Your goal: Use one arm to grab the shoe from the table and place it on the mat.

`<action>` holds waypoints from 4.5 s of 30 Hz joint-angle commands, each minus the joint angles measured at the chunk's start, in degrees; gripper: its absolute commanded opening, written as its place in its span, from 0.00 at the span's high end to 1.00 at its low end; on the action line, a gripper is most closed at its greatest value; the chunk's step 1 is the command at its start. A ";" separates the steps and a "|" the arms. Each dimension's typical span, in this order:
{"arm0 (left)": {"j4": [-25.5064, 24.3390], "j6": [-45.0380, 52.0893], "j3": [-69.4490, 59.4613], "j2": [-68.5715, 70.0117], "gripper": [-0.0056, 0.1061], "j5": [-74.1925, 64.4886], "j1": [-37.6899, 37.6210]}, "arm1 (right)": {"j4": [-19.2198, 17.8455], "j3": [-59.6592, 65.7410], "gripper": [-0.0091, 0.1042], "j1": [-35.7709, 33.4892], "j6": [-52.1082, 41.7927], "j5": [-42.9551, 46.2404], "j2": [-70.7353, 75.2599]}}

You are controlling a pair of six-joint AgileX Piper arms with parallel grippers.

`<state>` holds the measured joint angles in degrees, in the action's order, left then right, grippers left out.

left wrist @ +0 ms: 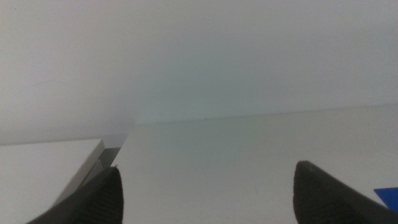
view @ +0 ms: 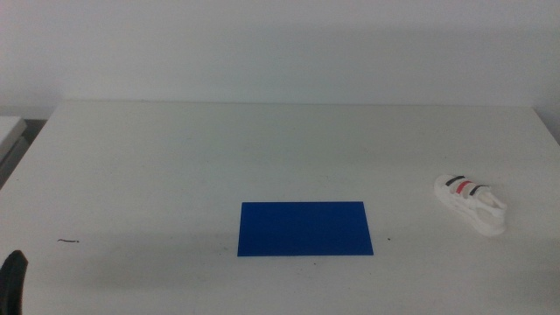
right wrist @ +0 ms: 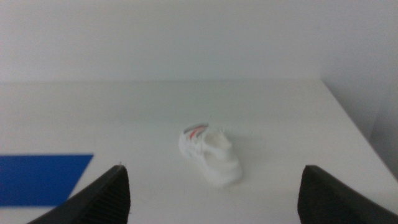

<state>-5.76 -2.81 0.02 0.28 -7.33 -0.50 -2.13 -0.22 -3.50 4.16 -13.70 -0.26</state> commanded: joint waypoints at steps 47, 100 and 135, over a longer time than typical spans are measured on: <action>0.23 -0.08 -0.02 -0.28 0.11 0.70 -0.02 | -0.88 -71.41 0.62 -2.52 -24.14 -26.89 -109.91; 0.23 -0.08 -0.02 -0.28 0.11 0.70 -0.02 | -7.30 -64.03 0.15 -25.60 -10.58 -17.21 -80.78; 0.23 -0.08 -0.02 -0.28 0.11 0.70 -0.02 | -1.91 0.22 0.17 1.73 -5.06 -3.22 0.26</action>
<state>-5.76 -2.81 0.02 0.28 -7.33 -0.50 -4.81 -0.19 -2.16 -0.76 -17.89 -0.25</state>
